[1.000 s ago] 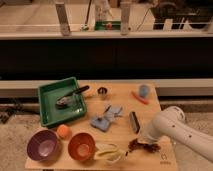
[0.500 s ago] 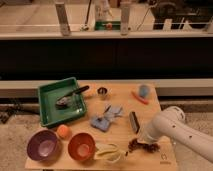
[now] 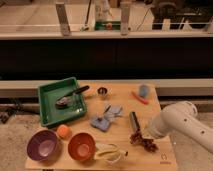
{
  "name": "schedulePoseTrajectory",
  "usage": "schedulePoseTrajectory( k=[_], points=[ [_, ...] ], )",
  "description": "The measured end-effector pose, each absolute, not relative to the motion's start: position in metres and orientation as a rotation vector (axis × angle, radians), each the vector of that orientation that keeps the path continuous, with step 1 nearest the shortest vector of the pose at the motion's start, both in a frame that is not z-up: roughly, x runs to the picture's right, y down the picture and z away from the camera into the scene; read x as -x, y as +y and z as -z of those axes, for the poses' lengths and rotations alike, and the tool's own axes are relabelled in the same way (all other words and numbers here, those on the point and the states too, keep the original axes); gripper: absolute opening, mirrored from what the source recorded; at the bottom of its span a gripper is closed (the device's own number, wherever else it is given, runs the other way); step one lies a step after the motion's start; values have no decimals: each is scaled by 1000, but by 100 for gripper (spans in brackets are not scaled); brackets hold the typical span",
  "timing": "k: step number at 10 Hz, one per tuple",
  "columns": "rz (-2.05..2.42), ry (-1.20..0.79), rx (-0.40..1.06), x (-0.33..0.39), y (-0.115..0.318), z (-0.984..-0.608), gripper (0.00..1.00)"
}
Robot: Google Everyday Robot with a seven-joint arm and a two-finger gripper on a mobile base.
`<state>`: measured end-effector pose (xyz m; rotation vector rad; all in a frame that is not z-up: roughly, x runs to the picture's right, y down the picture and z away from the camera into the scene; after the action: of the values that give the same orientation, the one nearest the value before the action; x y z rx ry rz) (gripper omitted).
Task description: Place grapes in table surface
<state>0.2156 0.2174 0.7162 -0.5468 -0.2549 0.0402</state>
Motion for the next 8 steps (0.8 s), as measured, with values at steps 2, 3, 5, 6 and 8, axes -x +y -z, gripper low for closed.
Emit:
schedulePoseTrajectory(
  k=[2, 3, 5, 6, 8],
  points=[
    [-38, -252, 525, -221, 209, -704, 0],
    [-33, -244, 490, -226, 196, -683, 0],
    [-27, -235, 446, -233, 188, -665, 0],
    [-22, -237, 424, -234, 183, -655, 0],
    [-15, -242, 389, -238, 172, -637, 0]
  ],
)
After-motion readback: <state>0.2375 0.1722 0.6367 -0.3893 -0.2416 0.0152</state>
